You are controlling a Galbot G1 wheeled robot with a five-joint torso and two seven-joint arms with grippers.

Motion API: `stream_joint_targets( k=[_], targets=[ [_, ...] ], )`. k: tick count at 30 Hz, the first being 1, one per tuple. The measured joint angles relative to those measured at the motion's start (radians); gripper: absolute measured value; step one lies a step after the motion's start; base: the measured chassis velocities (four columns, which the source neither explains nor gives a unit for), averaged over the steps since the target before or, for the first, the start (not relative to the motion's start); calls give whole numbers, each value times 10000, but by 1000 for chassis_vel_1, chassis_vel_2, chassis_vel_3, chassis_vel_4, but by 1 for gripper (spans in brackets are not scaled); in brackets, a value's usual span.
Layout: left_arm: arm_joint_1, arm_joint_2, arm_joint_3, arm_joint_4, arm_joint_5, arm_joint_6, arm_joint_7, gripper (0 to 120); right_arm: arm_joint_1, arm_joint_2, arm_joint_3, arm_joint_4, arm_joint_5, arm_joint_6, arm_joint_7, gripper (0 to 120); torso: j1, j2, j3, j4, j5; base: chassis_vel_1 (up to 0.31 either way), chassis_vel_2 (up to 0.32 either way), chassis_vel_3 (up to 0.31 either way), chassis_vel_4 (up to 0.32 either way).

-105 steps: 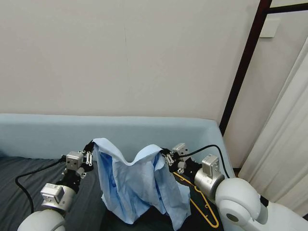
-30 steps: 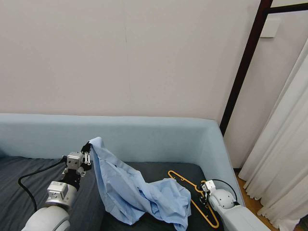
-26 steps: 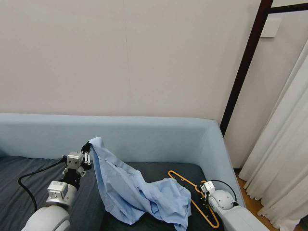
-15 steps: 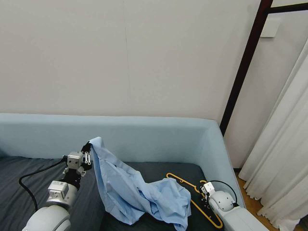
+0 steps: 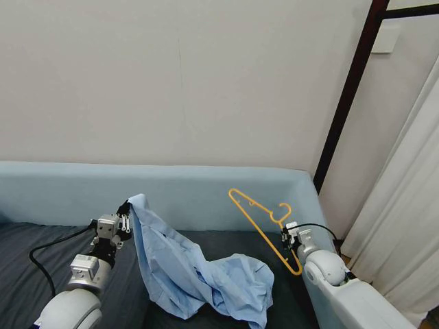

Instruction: Pick up the clothes from the sofa and hang them on the clothes hanger.

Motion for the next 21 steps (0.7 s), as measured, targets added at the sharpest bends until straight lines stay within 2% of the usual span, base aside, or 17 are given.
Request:
stream_joint_targets(
  k=[3,8,11,17,21],
  targets=[
    [-41,26,34,-2,-292,74,-2,0,-702,-482,-120,1068,-1138,1399,227,4,0,0,0,1,3,0,0,0,0],
    [-151,105,35,-20,-478,129,-7,0,-1427,-841,-349,1826,-2583,2382,393,4,0,0,0,1,1,0,0,0,0],
    [-237,196,4,-103,-644,181,-7,0,-1979,-934,-670,2074,-4529,3103,911,4,-1,0,0,0,1,0,0,0,0],
    [-324,277,-103,-255,-864,241,-34,0,-2514,-750,-1530,1856,-7090,3215,2031,4,-1,0,-1,4,1,0,0,0,0],
    [-361,285,-147,-383,-996,321,-50,0,-2574,-685,-2137,1743,-7581,3067,2383,4,-1,0,0,2,2,0,0,0,0]
  ],
)
